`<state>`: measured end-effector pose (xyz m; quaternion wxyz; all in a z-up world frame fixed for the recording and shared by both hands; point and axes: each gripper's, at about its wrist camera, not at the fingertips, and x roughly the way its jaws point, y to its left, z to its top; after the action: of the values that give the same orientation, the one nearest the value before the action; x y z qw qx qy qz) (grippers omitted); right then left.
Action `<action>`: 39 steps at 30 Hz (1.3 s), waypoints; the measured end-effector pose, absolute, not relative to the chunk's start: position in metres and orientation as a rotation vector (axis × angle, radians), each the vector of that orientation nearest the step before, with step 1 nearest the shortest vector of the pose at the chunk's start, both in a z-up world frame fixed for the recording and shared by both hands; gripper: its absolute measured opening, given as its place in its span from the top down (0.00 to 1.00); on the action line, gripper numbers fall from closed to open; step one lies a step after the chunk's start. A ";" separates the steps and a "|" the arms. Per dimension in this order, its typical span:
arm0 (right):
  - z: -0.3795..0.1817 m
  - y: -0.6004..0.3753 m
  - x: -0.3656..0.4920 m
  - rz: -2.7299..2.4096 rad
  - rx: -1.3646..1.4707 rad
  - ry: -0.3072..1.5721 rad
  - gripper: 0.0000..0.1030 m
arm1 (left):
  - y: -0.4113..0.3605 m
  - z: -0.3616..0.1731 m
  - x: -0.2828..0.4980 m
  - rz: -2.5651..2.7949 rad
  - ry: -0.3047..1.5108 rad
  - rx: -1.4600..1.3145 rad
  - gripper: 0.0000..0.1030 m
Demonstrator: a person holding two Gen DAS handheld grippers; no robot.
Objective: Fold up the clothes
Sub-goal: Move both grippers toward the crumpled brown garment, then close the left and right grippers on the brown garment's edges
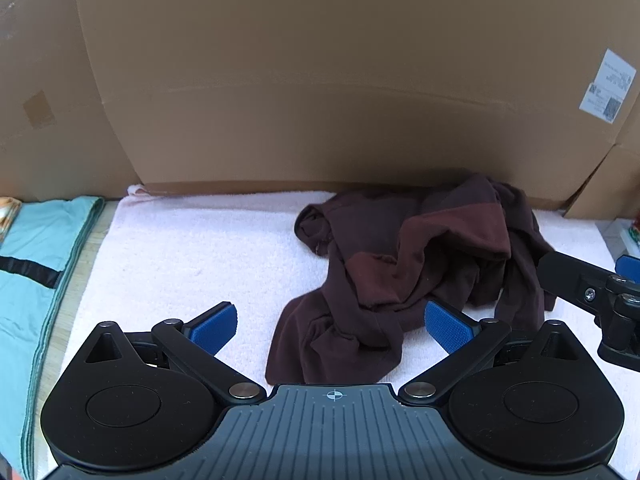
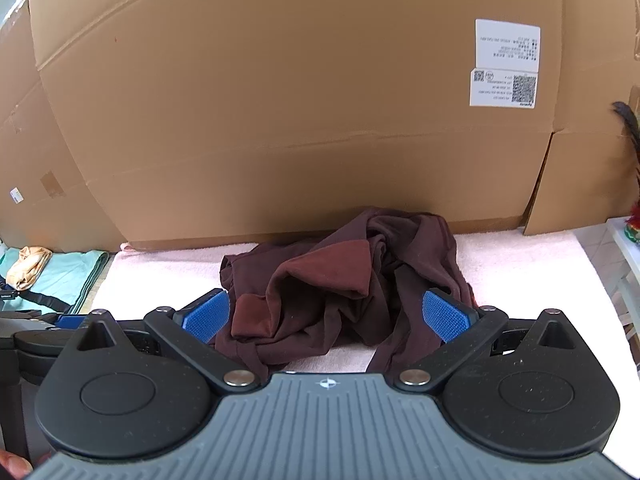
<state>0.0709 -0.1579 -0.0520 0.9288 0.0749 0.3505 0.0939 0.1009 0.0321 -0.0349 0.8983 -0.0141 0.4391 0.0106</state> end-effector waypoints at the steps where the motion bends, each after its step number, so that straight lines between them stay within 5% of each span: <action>1: -0.051 -0.158 0.071 0.189 0.154 0.714 0.00 | 0.032 -0.034 0.101 0.022 0.906 -0.029 0.00; 22: -0.063 -0.163 0.074 0.199 0.147 0.733 0.02 | 0.027 -0.040 0.102 0.004 0.883 0.012 0.00; 25: -0.063 -0.162 0.073 0.215 0.124 0.713 0.26 | 0.026 -0.040 0.100 -0.003 0.855 0.023 0.01; 31: -0.067 -0.166 0.080 0.237 0.150 0.734 0.50 | 0.025 -0.037 0.098 -0.032 0.782 0.009 0.19; 34: -0.070 -0.170 0.084 0.249 0.173 0.735 0.77 | 0.024 -0.040 0.102 -0.046 0.787 0.006 0.48; 36: -0.072 -0.173 0.087 0.257 0.188 0.735 0.89 | 0.024 -0.043 0.105 -0.057 0.797 0.003 0.83; 39: -0.073 -0.177 0.091 0.262 0.196 0.724 1.00 | 0.024 -0.045 0.106 -0.078 0.783 -0.011 0.92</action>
<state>0.0914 -0.1770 -0.0732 0.9220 0.0955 0.3528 0.1278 0.1058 0.0241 -0.0450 0.9236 -0.0053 0.3813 -0.0382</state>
